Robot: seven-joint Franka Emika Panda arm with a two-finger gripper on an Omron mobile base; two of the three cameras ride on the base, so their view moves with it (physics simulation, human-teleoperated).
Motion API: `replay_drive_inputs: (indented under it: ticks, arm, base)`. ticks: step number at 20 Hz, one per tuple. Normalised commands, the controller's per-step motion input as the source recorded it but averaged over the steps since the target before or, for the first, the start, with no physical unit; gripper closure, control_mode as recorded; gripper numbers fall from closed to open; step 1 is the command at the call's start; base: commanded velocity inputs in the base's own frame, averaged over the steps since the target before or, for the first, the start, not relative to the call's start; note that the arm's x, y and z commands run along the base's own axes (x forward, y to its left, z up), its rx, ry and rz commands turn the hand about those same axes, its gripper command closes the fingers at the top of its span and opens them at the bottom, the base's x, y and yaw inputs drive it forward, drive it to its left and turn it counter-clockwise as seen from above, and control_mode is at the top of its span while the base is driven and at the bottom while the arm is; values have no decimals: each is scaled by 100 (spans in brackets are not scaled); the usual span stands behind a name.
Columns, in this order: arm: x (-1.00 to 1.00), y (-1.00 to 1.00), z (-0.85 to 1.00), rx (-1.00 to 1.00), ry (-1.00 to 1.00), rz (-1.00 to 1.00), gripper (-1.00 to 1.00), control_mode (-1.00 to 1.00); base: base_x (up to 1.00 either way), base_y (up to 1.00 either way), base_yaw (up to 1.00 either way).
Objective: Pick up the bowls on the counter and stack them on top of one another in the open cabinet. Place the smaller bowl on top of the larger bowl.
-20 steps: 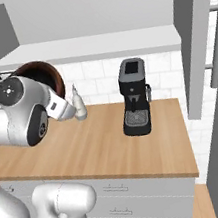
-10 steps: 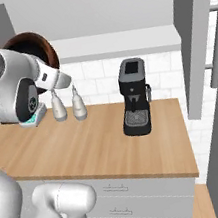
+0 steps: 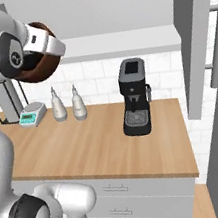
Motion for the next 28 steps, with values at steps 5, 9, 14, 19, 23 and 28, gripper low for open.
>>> replay_drive_inputs:
  ticks: [5, 9, 14, 19, 23, 28]
  arm:
    - [43, 0, 0, -1, 0, -5, 100, -100]
    - [95, 0, 0, -4, 0, -5, 100, -100]
    - [77, 0, -1, -2, 0, -4, 100, -100]
    - [62, 0, 0, 0, 0, -5, 100, -100]
    - [49, 0, -1, 0, 0, -9, 100, -100]
    - [50, -4, -5, 2, 0, -10, 100, -100]
  base:
    - [0, 0, 0]
    - [0, 0, 0]
    - [0, 0, 0]
    - [0, 0, 0]
    - [0, 0, 0]
    - [0, 0, 0]
